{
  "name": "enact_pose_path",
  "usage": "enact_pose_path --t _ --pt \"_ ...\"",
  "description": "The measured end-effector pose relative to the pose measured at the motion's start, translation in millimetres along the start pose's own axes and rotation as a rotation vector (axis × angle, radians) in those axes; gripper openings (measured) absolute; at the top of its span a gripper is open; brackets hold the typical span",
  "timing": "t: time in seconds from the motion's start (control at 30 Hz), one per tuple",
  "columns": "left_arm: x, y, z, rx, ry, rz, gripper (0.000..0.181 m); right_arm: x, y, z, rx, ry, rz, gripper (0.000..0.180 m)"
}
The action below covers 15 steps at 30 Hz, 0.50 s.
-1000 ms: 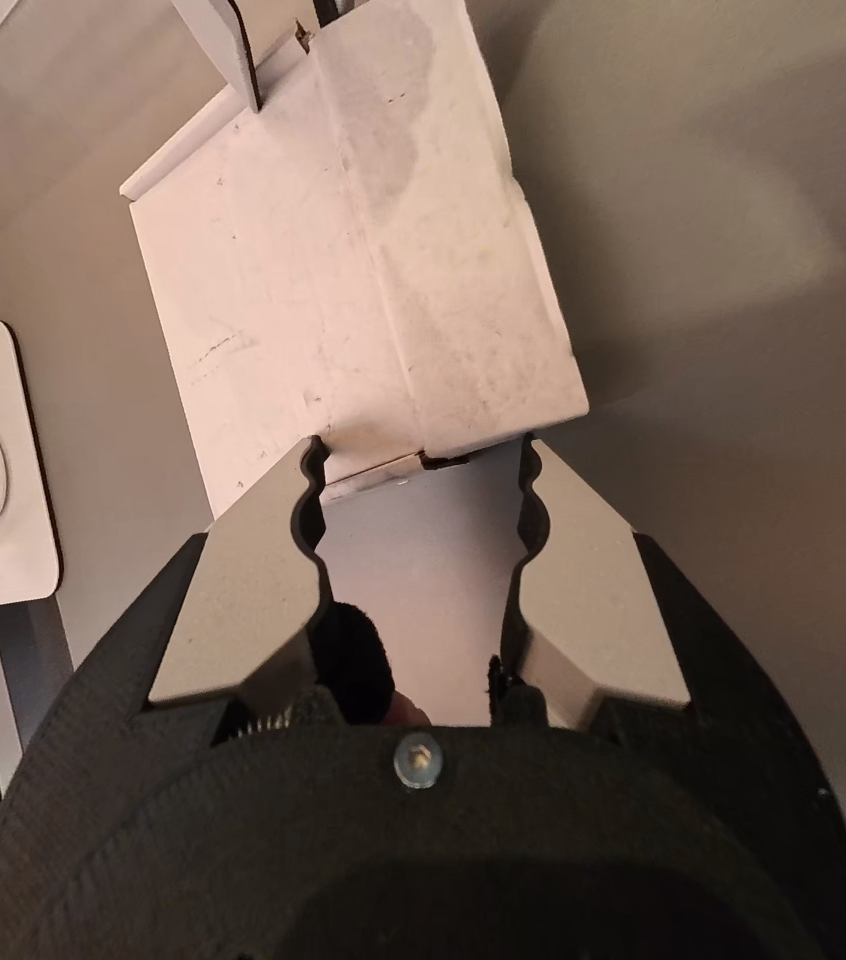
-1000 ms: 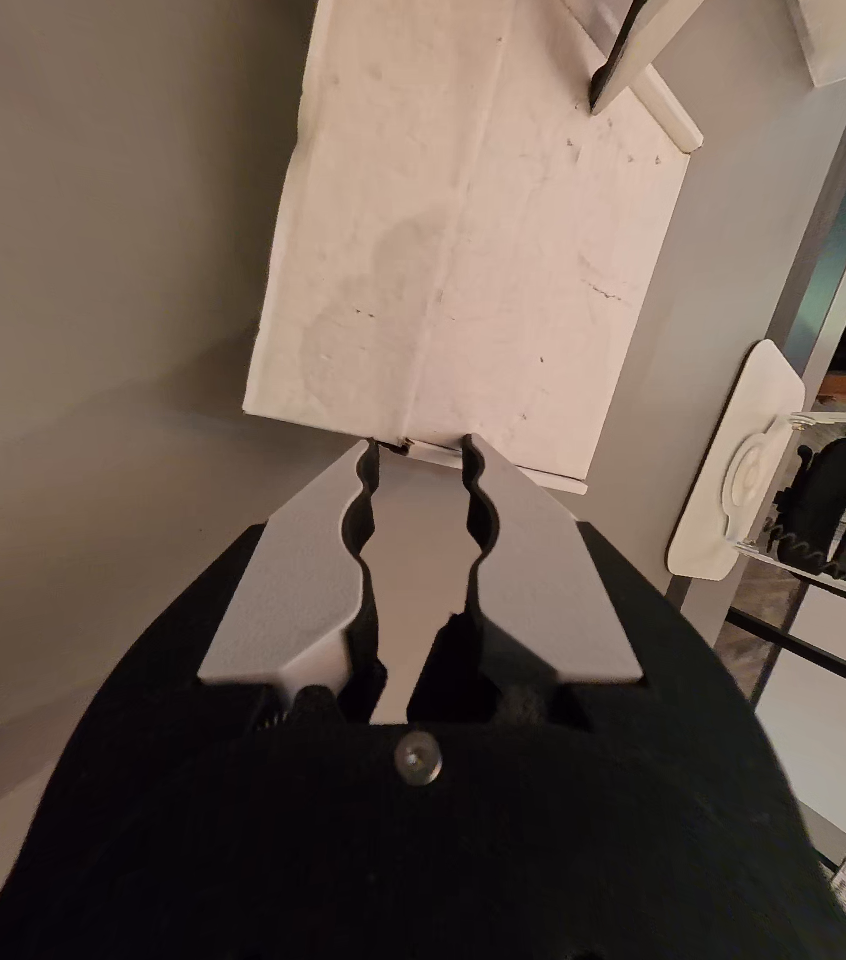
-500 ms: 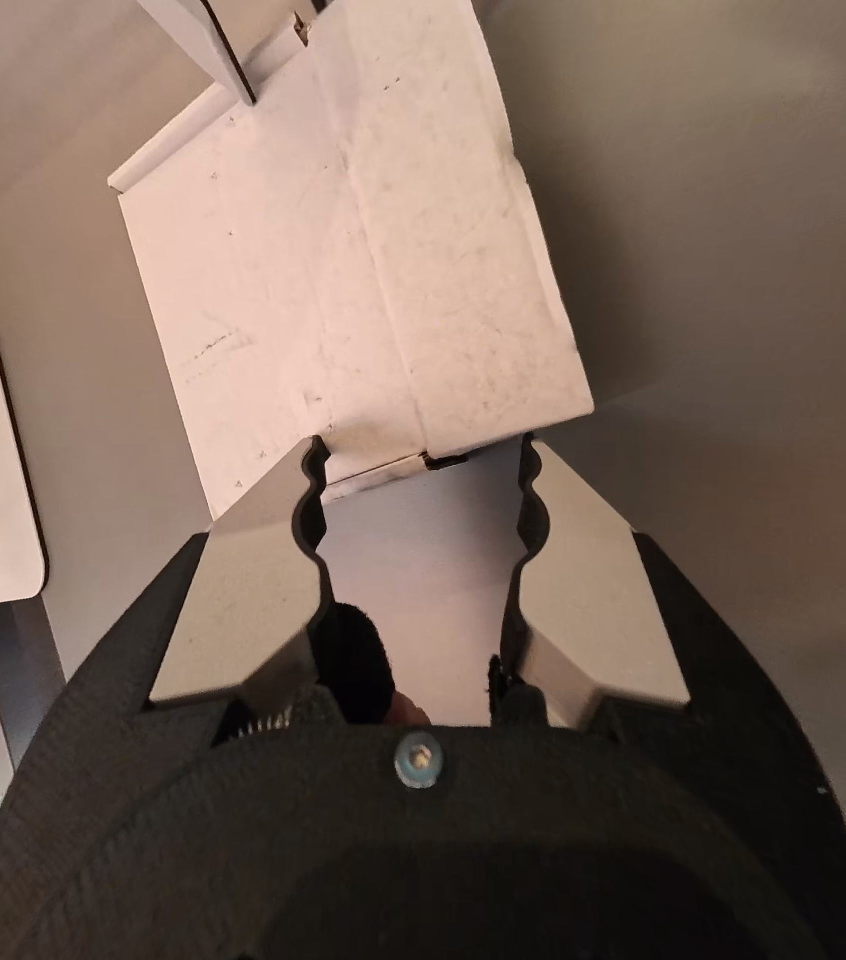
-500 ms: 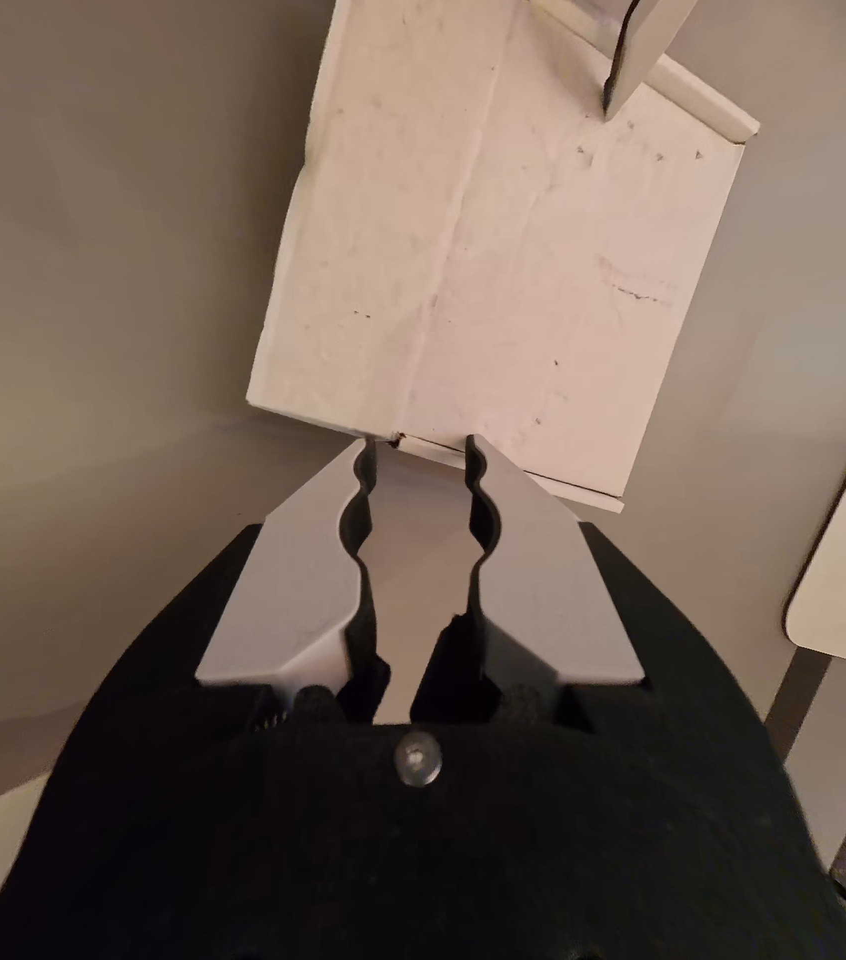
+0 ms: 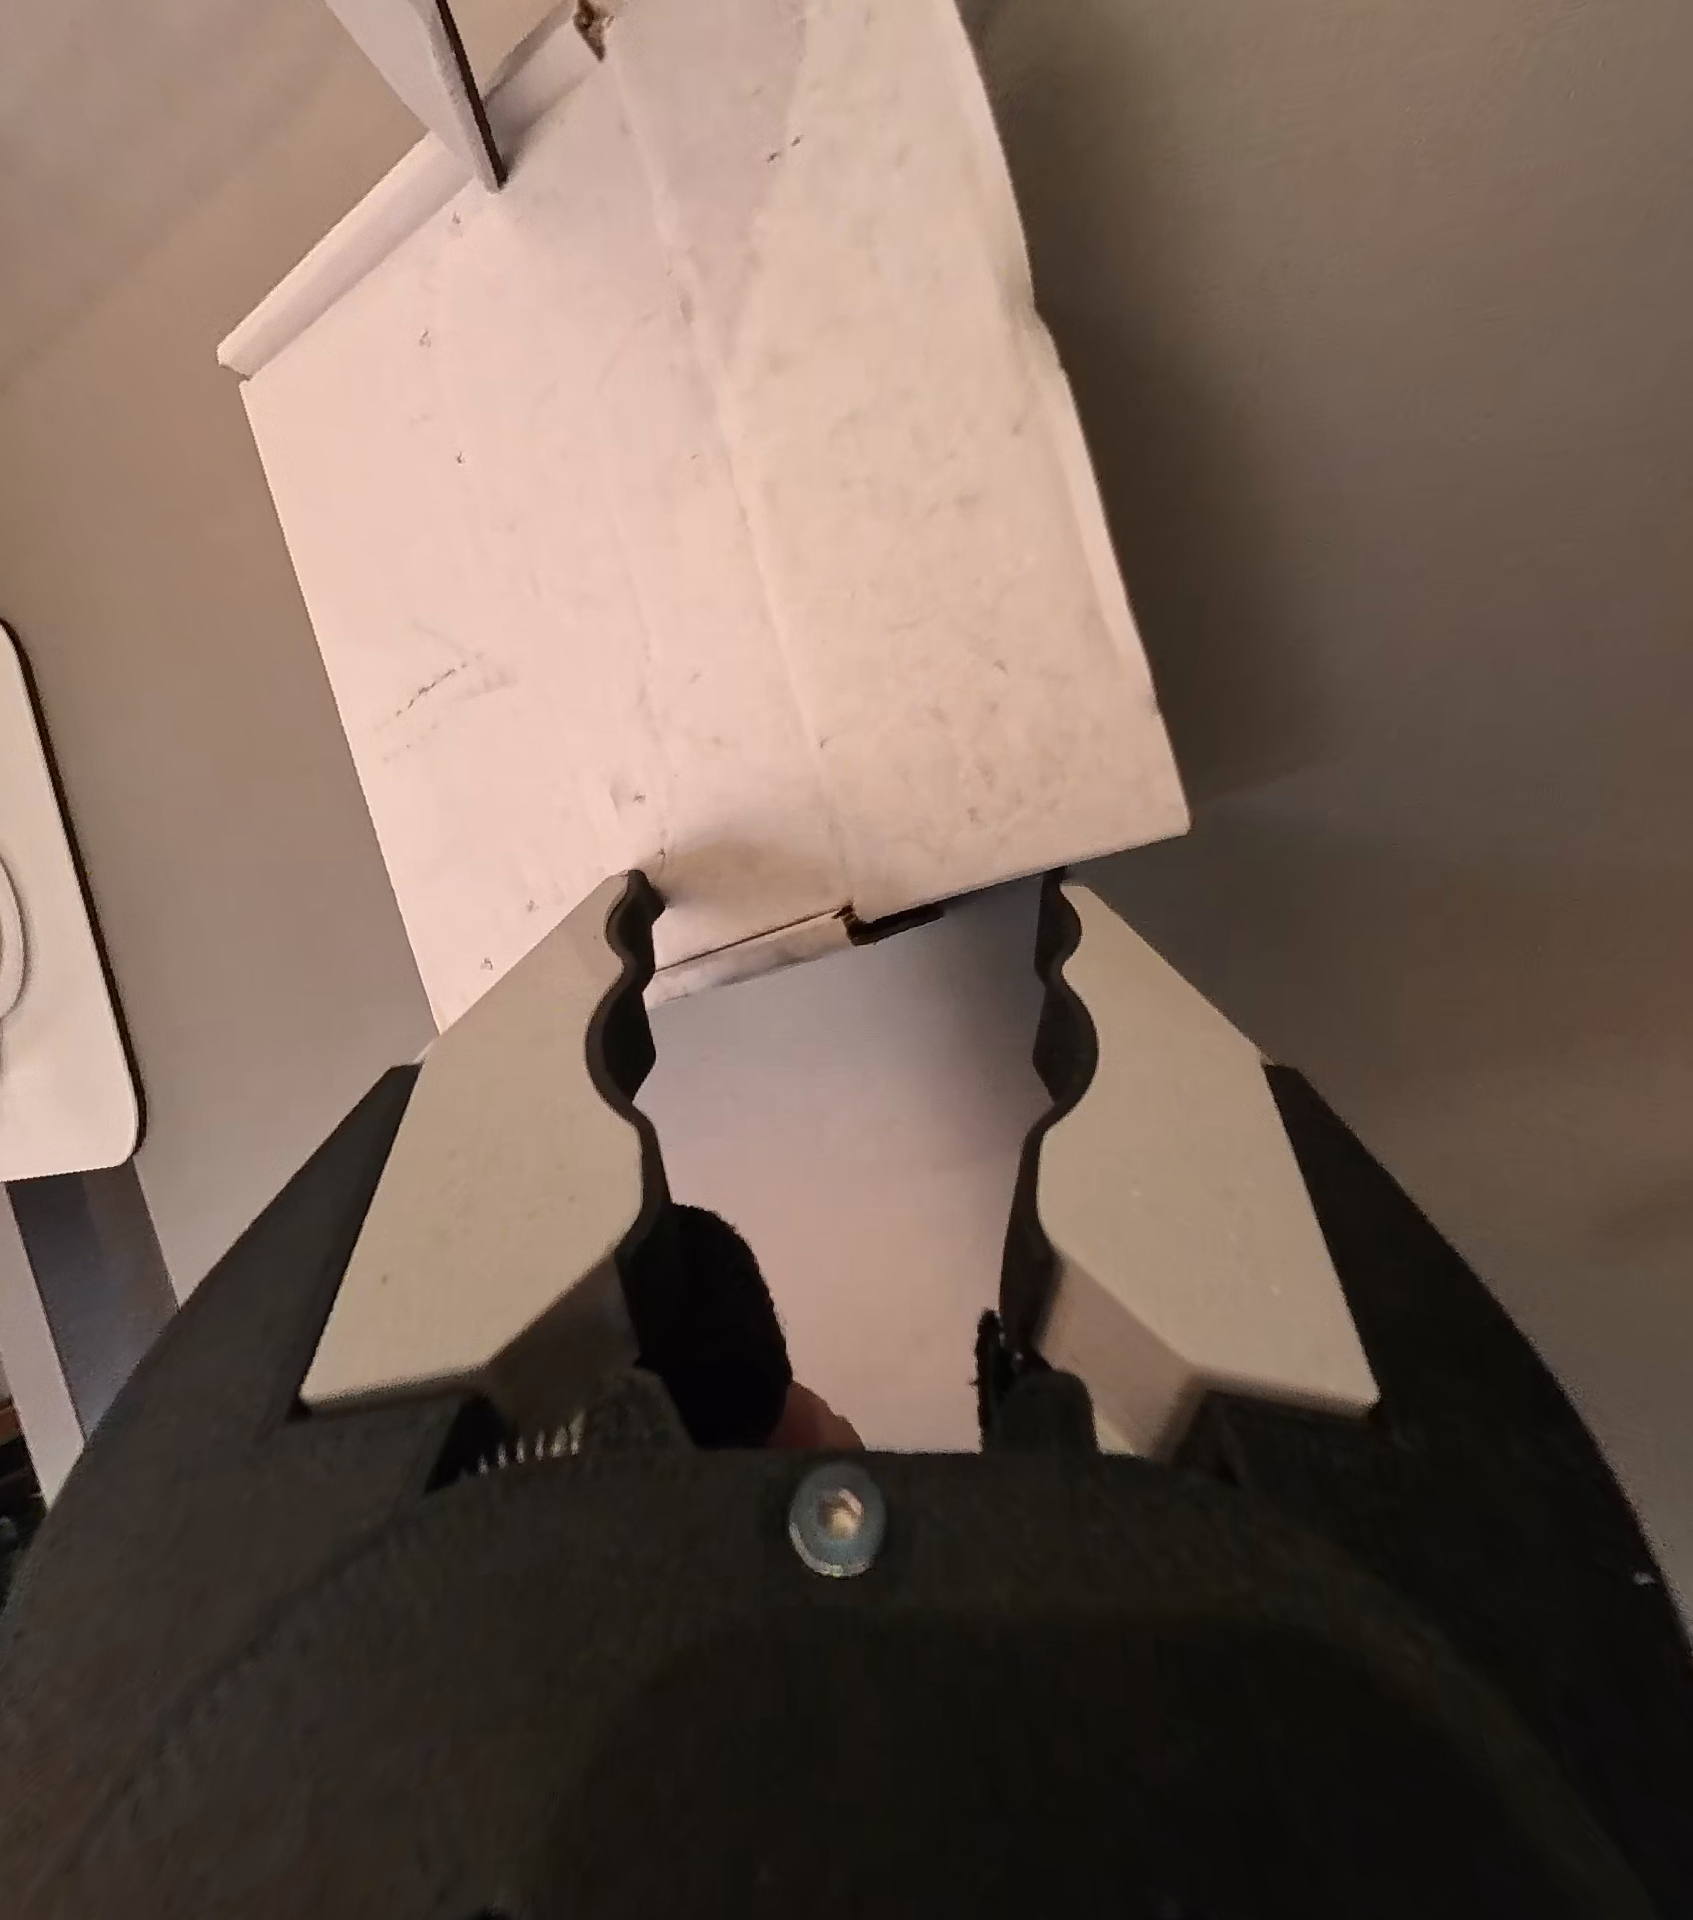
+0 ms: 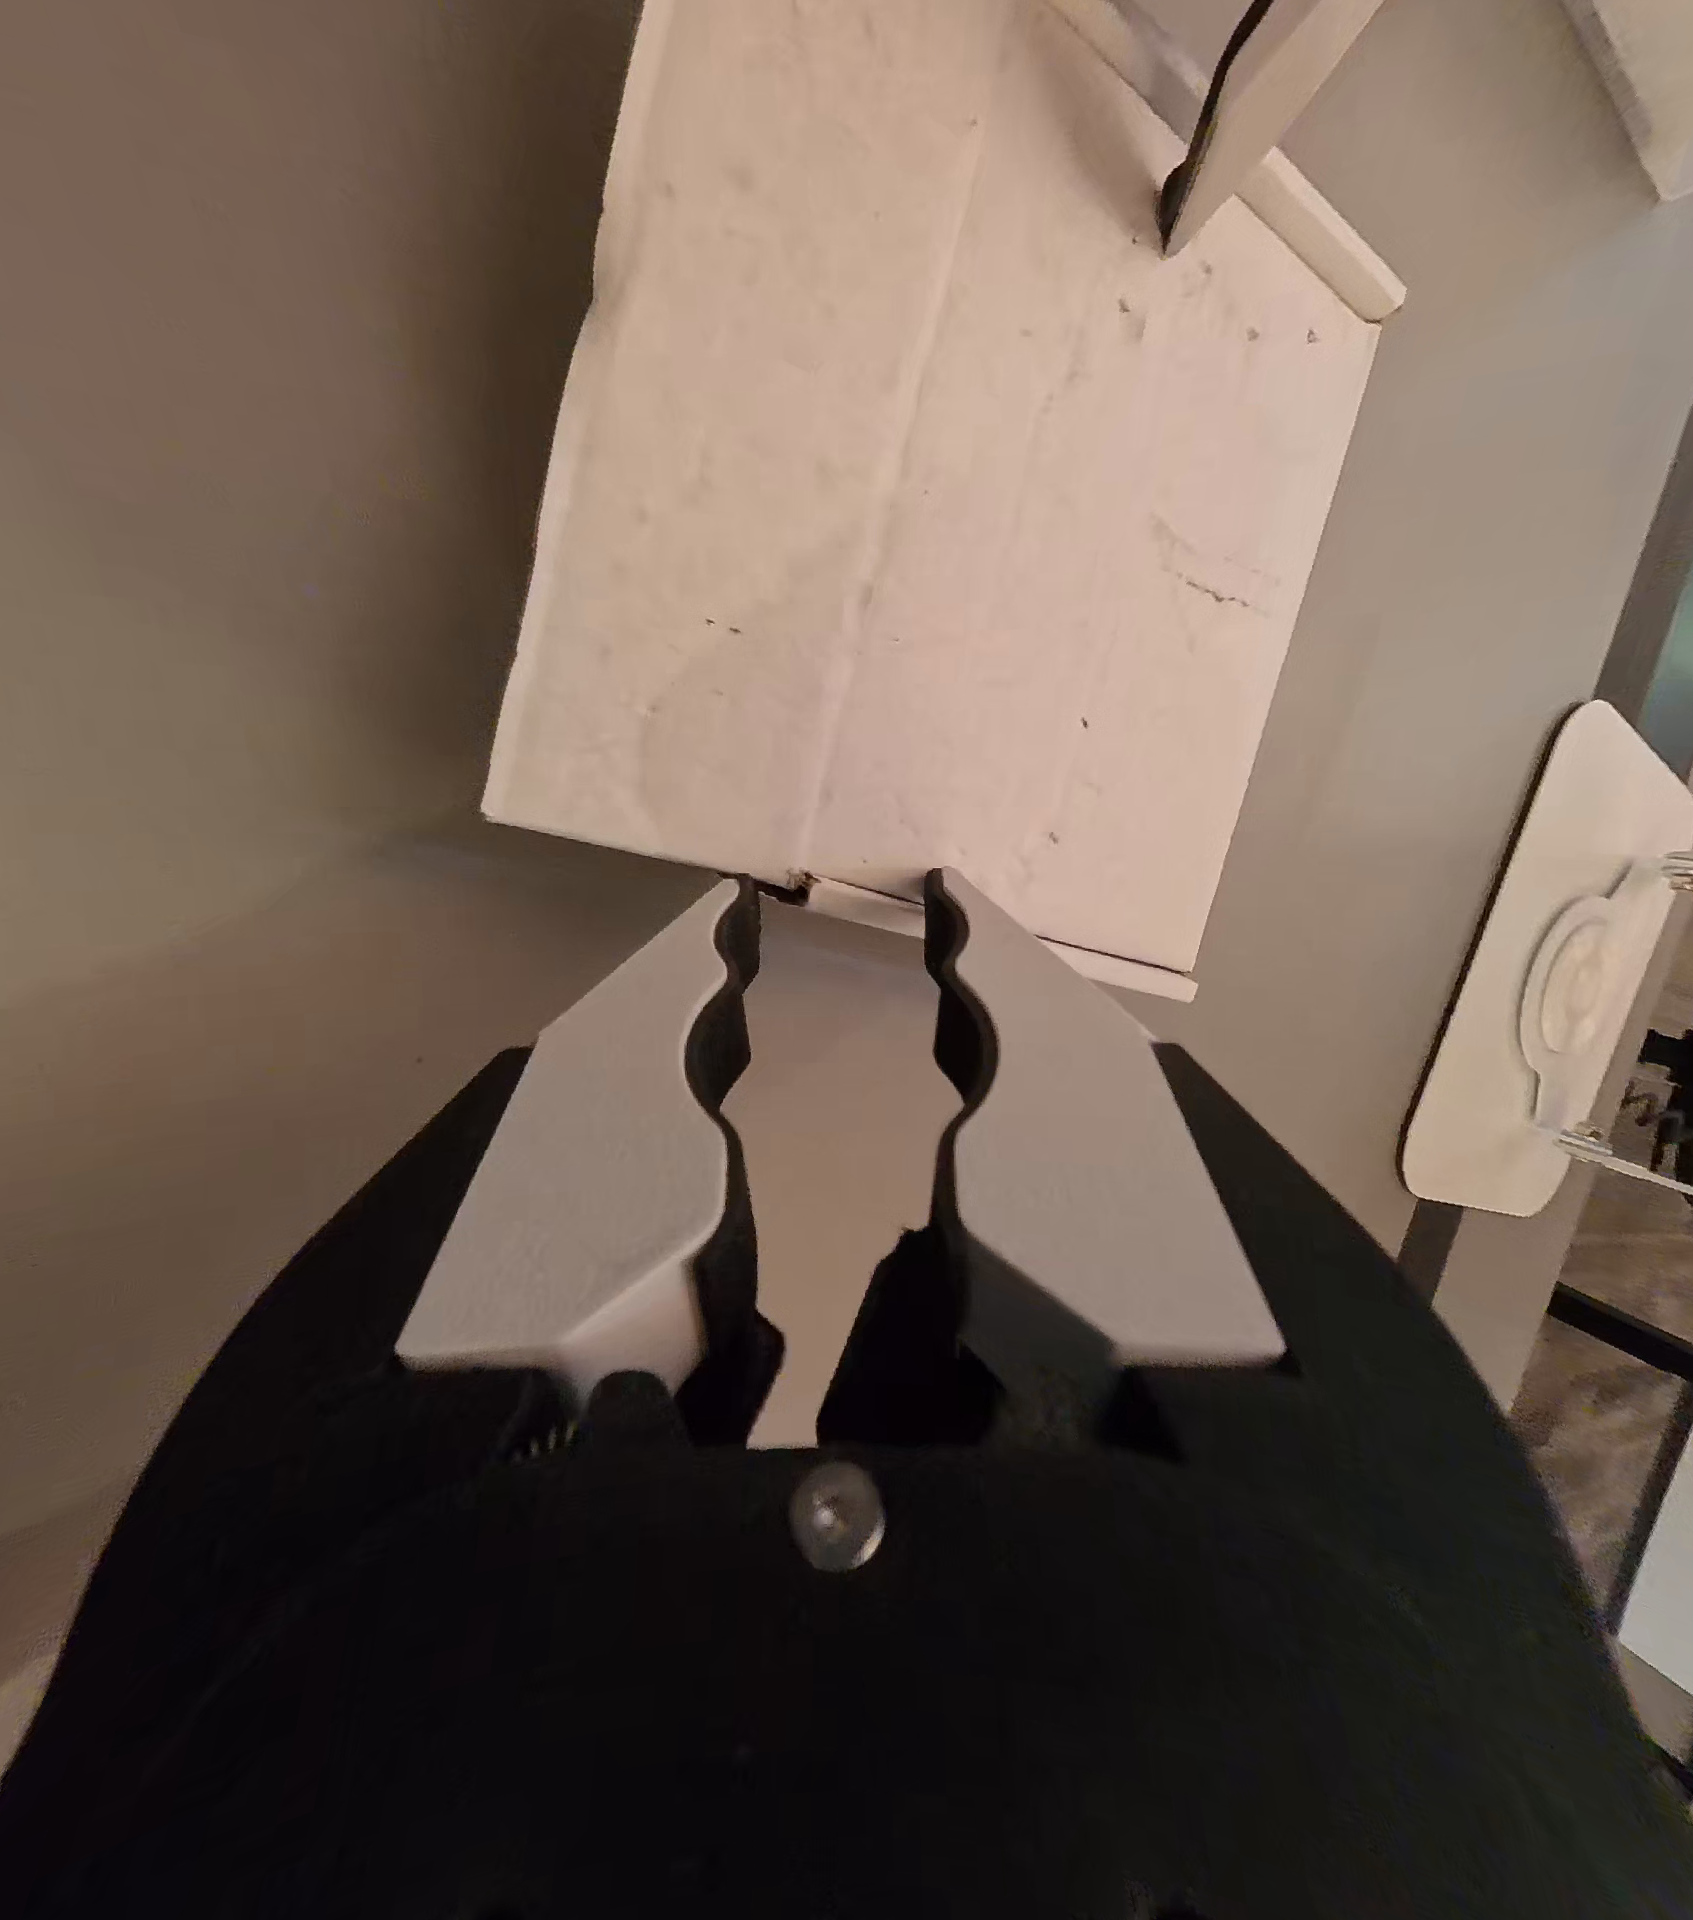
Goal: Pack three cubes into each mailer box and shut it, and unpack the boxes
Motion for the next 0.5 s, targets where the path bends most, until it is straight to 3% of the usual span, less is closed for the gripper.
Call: enact_pose_path --t 0.23,0.37,0.5 --pt "-1.4 -0.5 0.3 0.008 0.011 0.004 0.073 -3.1 1.8 -4.9 0.012 -0.2 0.075 0.046" --pt "-2.0 -0.4 0.1 -0.002 0.024 0.012 0.072 1.1 0.0 -7.2 0.004 -0.322 0.143 0.043" --pt "-2.0 -0.4 0.1 -0.001 0.025 0.01 0.072 3.5 -1.2 -5.6 -0.013 -0.28 0.129 0.037"
Point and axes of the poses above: each gripper's, where its closed fingertips meet, z out along the fingers, y out of its underside, x = y × z across the jaws, the point moved 3 cm from there along -z, back along the fingers, and after that the axes turned 15 degrees about z, right-handed, at the moved point
